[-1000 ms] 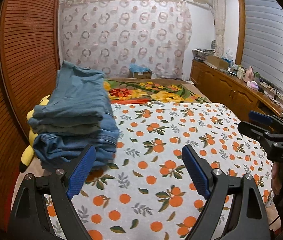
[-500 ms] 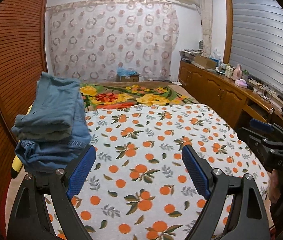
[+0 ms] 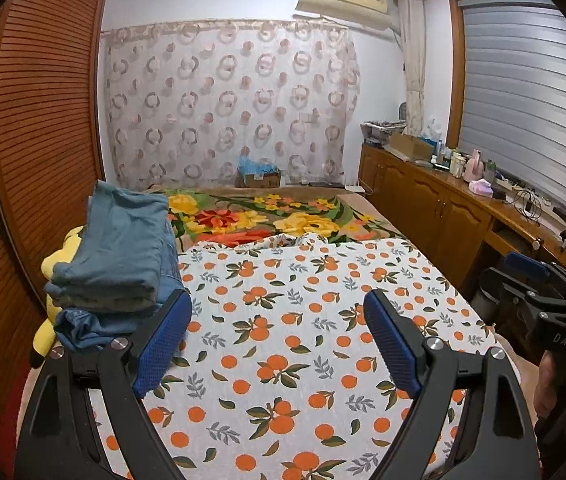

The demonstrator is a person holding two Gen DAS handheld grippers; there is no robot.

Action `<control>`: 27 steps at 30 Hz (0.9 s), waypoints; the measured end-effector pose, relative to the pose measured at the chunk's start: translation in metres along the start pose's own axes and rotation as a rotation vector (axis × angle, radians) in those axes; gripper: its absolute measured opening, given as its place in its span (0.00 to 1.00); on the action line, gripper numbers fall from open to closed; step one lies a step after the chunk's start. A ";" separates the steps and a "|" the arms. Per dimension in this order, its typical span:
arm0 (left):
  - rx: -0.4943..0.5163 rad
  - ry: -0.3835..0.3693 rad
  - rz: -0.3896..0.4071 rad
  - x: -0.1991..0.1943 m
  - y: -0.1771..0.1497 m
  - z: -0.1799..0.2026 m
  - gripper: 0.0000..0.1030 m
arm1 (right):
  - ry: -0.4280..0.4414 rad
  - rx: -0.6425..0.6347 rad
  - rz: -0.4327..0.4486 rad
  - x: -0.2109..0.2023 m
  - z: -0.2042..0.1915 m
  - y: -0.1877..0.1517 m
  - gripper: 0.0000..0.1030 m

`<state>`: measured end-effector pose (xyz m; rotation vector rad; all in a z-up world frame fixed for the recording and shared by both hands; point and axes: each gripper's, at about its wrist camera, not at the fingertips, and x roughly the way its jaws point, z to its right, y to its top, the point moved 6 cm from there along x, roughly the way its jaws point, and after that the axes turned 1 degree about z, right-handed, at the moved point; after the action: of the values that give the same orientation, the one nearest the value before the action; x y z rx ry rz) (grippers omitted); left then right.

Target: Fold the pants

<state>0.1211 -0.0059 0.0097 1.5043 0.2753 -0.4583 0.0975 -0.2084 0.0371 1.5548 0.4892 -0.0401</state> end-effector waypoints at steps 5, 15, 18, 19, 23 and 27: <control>0.009 0.016 0.020 -0.011 0.007 -0.002 0.86 | 0.000 -0.002 0.025 -0.007 -0.001 0.005 0.85; 0.012 0.028 0.065 -0.029 0.015 -0.007 0.86 | -0.016 -0.002 0.064 -0.013 -0.002 0.006 0.85; 0.018 0.037 0.069 -0.032 0.015 -0.008 0.86 | -0.015 -0.001 0.077 -0.017 -0.003 0.007 0.85; 0.019 0.038 0.069 -0.032 0.015 -0.008 0.86 | -0.017 -0.003 0.081 -0.017 -0.004 0.007 0.85; 0.016 0.038 0.068 -0.032 0.014 -0.008 0.86 | -0.018 -0.009 0.083 -0.016 -0.006 0.004 0.85; 0.014 0.042 0.064 -0.034 0.011 -0.012 0.86 | -0.018 -0.012 0.077 -0.013 -0.007 0.003 0.85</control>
<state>0.0968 0.0098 0.0341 1.5329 0.2565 -0.3790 0.0847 -0.2048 0.0441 1.5592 0.4144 0.0086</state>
